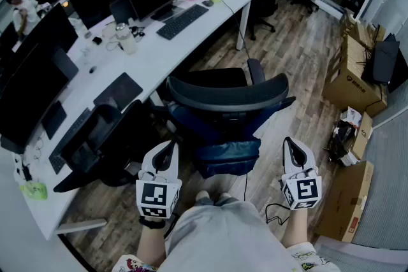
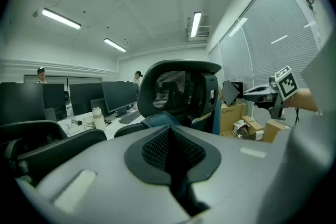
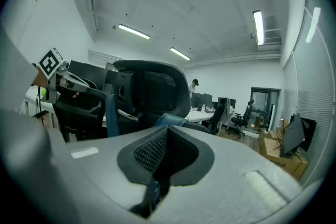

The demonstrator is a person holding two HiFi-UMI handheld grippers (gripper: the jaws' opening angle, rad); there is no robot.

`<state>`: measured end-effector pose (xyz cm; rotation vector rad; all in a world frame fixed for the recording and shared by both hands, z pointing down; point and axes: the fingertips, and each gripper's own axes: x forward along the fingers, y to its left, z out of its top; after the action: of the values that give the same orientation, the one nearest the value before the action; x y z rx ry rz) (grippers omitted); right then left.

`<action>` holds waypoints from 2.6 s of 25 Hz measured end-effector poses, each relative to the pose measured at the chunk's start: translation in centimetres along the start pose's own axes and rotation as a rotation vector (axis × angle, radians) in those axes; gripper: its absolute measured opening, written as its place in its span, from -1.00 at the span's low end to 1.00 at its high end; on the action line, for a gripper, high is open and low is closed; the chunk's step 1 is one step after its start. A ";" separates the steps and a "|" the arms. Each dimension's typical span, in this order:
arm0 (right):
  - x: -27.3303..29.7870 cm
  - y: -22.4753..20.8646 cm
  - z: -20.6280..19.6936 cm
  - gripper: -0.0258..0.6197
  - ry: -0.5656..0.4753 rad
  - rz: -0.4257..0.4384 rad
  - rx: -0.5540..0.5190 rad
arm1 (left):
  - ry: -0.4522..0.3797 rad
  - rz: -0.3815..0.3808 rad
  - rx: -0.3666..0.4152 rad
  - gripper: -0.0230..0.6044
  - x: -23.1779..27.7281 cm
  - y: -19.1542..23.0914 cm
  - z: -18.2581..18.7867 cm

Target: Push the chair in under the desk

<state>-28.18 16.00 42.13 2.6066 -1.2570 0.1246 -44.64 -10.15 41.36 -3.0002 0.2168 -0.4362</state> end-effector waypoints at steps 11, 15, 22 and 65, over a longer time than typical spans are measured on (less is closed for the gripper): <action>0.4 -0.5 -0.1 -0.92 -0.009 0.013 -0.020 | 0.024 0.018 0.054 -0.89 0.3 0.2 -0.4; 0.7 -0.8 -0.1 -0.92 -0.009 0.023 -0.034 | 0.027 0.021 0.078 -0.80 0.5 0.5 -0.3; 1.9 -1.1 0.0 -0.71 0.002 0.076 -0.105 | 0.039 0.024 0.164 -0.64 1.4 1.3 0.0; 13.0 -4.4 -2.8 -0.13 0.172 0.232 -0.741 | 0.261 0.006 0.747 -0.14 10.6 6.6 -3.2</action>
<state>-16.53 9.45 46.42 1.7843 -1.2352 -0.0672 -36.34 -18.52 46.57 -2.2103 0.0584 -0.7171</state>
